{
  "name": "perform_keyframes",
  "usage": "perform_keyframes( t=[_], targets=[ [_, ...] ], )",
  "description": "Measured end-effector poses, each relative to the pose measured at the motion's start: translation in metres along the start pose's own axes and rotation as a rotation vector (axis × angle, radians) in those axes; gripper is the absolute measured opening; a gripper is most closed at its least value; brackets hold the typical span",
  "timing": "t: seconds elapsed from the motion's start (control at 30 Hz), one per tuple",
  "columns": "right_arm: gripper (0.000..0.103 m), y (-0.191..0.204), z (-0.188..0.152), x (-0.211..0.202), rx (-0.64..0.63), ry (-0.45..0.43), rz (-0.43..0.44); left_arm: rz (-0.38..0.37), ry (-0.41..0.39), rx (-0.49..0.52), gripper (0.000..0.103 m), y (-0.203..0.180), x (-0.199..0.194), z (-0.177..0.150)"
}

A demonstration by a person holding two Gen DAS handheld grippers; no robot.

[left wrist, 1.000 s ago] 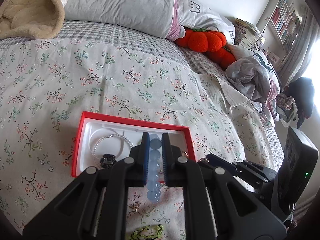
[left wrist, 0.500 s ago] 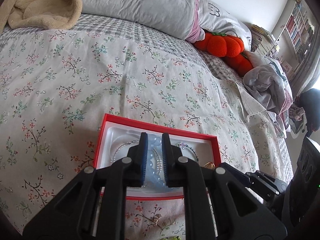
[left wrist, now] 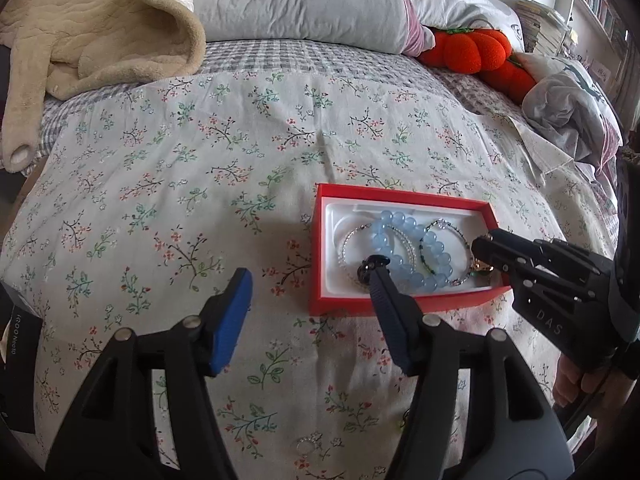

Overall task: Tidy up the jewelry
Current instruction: 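Lower the bracelet and ring into the box and open both tools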

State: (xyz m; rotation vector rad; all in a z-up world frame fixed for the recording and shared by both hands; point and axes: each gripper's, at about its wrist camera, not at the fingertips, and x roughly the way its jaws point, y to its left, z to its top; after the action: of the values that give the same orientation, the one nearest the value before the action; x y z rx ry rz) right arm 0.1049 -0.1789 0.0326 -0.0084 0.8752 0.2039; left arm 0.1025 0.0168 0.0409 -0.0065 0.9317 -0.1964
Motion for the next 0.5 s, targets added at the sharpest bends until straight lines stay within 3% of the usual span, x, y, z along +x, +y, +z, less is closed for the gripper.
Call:
perform_keyframes(
  t=[0.07, 0.1, 0.13, 0.17, 0.4, 0.5],
  targets=[
    [0.026, -0.001, 0.001, -0.002, 0.013, 0.009, 0.008, 0.019, 0.011, 0.012, 0.075, 0.002, -0.004, -0.005],
    [0.037, -0.001, 0.0, -0.004, 0.021, 0.006, 0.015, 0.025, 0.019, 0.017, 0.078, 0.003, -0.005, -0.008],
    [0.061, 0.0, 0.0, -0.007, 0.026, -0.006, 0.018, 0.034, 0.029, 0.022, 0.078, 0.004, -0.007, -0.011],
    [0.069, 0.001, -0.002, -0.012, 0.022, -0.027, 0.015, 0.043, 0.039, 0.028, 0.079, 0.004, -0.008, -0.014],
    [0.072, 0.007, -0.017, -0.033, -0.027, -0.011, -0.037, 0.041, 0.067, 0.052, 0.082, 0.009, -0.01, -0.046],
    [0.072, 0.005, -0.032, -0.038, -0.028, 0.022, -0.038, 0.012, 0.117, 0.048, 0.082, 0.01, -0.004, -0.061]
  ],
)
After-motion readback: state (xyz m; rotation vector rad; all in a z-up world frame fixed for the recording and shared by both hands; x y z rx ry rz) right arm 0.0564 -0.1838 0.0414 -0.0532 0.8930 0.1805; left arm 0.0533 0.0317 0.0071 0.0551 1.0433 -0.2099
